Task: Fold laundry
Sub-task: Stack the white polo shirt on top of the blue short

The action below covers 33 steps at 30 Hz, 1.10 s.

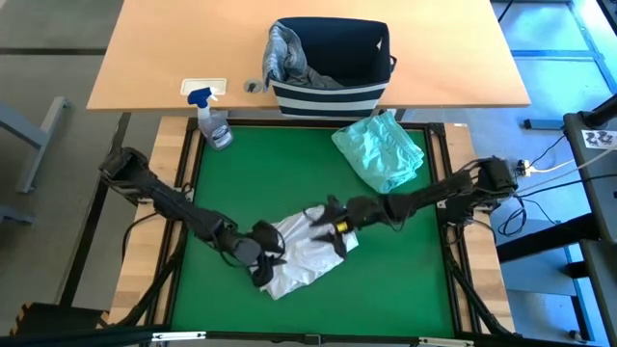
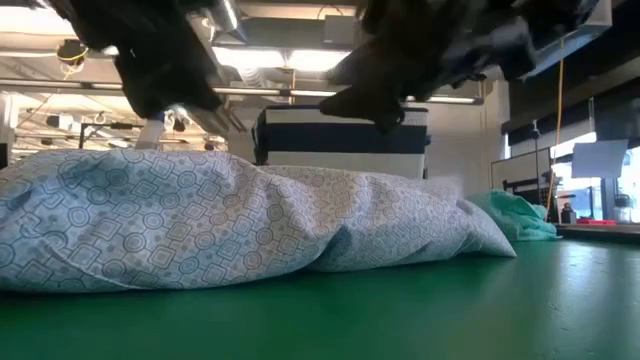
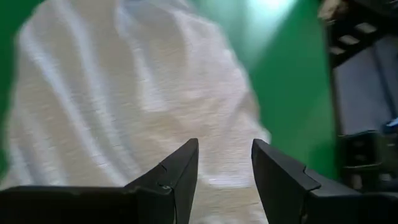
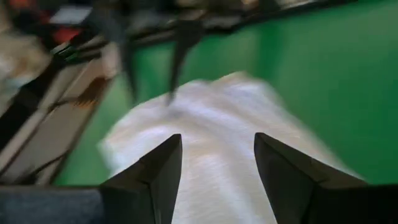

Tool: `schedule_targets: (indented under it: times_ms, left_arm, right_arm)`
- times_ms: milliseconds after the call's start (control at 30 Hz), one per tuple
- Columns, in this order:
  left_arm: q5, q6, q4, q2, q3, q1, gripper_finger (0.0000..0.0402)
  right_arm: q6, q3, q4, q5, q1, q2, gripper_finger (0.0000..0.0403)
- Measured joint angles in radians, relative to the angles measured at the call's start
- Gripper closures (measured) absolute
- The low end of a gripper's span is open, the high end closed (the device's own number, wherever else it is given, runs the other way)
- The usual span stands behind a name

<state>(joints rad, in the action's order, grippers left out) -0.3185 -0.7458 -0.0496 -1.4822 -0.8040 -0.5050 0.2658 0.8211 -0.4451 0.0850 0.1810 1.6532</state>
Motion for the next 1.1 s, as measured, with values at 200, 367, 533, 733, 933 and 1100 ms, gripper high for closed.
schedule_targets:
  times_ms: [200,367,533,733,933,1100]
  left_arm:
    - [-0.011,-0.011,0.031,-0.086,0.001,-0.060,0.0257]
    - [0.006,-0.011,-0.006,-0.210,0.001,-0.119,0.0257]
    - [0.004,-0.027,-0.073,-0.259,-0.006,-0.132,0.0257]
    - [0.056,0.033,-0.127,-0.166,-0.026,-0.077,0.0257]
    - [0.070,0.071,-0.153,0.025,-0.074,-0.018,0.0257]
    - [0.053,0.082,-0.152,0.151,-0.078,0.038,0.0257]
  right_arm:
    - [-0.109,-0.001,-0.002,0.063,0.094,0.096,0.0201]
    - [-0.145,0.000,-0.018,0.065,0.100,0.192,0.0201]
    - [-0.210,0.005,0.063,0.007,0.100,0.244,0.0201]
    - [-0.210,0.000,0.142,-0.008,0.100,0.159,0.0201]
    - [-0.135,0.034,0.376,-0.022,0.100,-0.086,0.0201]
    - [0.049,0.036,0.513,-0.001,0.101,-0.251,0.0201]
